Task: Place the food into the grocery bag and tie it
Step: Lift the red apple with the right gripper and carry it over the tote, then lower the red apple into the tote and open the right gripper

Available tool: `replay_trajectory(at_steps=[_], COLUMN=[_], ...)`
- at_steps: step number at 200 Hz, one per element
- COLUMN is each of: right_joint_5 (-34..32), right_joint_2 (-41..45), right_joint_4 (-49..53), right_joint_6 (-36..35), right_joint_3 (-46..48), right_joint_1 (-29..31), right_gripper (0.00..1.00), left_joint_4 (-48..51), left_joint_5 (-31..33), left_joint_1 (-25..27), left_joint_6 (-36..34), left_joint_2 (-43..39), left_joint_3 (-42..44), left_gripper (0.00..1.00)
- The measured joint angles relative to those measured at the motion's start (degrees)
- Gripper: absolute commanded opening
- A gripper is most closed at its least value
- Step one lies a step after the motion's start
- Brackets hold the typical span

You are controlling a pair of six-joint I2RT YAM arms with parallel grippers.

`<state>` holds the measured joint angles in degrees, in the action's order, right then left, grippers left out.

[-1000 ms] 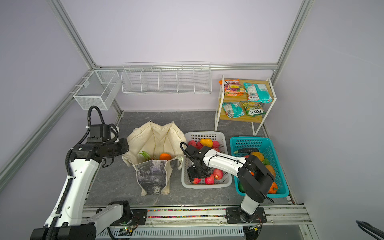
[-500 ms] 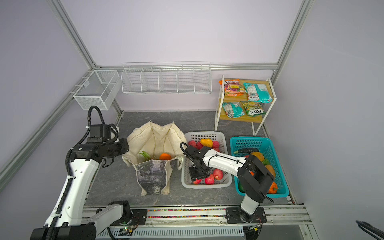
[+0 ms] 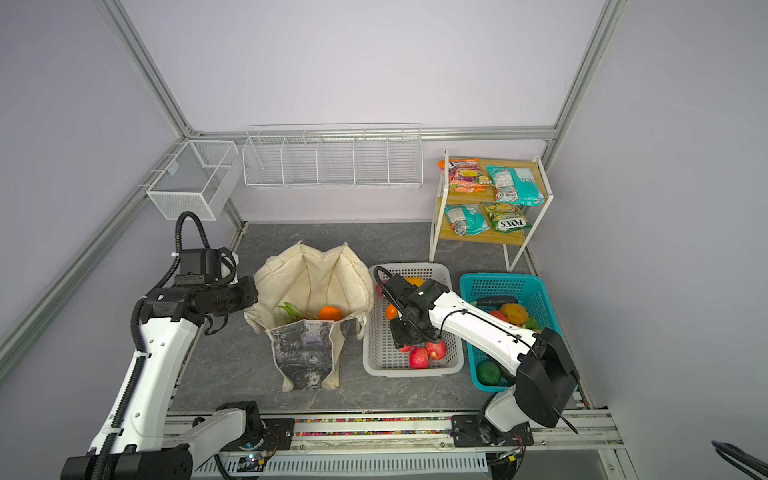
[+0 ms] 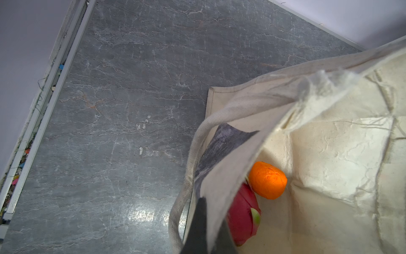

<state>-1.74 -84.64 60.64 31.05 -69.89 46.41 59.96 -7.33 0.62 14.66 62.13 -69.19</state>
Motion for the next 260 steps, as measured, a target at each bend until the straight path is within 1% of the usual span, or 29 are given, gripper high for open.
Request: replay_trajectory(at_steps=[18,47,75,106,126,139,164,179,199,219,239,260], right_joint_5=[-1.6,-4.33,-5.07,-3.63,-2.4,-1.75,-0.35,0.79,2.75,3.72,4.02,4.28], right_joint_2=[2.23,4.57,4.2,1.09,-4.24,-9.4,-22.67,-30.14,-37.29,-41.81,-43.91,-44.22], right_joint_4=[2.86,7.48,10.34,9.4,8.09,7.26,7.13,7.13,7.37,8.26,9.14,9.42], right_joint_6=[-0.66,-2.05,-4.2,-6.08,-6.8,-7.54,-9.16,-9.88,-10.32,-11.06,-11.82,-12.24], right_joint_3=[-2.4,-9.81,-21.59,-34.88,-44.15,-50.49,-63.45,-68.43,-69.83,-69.83,-69.83,-69.79], right_joint_1=[-1.49,-3.1,-3.3,-1.99,1.27,3.91,8.68,10.58,12.0,12.22,12.13,12.13], right_gripper=[0.52,0.52,0.5,0.49,0.49,0.5,0.5,0.5,0.5,0.5,0.5,0.5], left_joint_4=[-0.04,-0.07,-0.09,-0.11,-0.11,-0.11,-0.09,-0.07,0.04,0.11,0.11,0.11], left_joint_5=[0.0,-0.02,-0.04,-0.04,-0.07,-0.09,-0.15,-0.17,-0.2,-0.2,-0.22,-0.24], left_joint_1=[0.0,0.0,0.0,0.0,0.0,0.0,0.0,0.0,0.0,0.0,0.0,0.0], left_joint_6=[0.0,0.0,0.0,0.0,0.0,0.0,0.0,0.0,0.0,0.0,0.0,0.0], left_joint_2=[0.0,0.02,0.02,0.07,0.17,0.2,0.35,0.39,0.39,0.39,0.39,0.37], left_joint_3=[0.0,0.0,0.0,0.0,0.0,0.0,-0.04,-0.13,-0.33,-0.33,-0.35,-0.35], left_gripper=[0.0,0.0,0.0,0.0,0.0,0.0,0.0,0.0,0.0,0.0,0.0,0.0])
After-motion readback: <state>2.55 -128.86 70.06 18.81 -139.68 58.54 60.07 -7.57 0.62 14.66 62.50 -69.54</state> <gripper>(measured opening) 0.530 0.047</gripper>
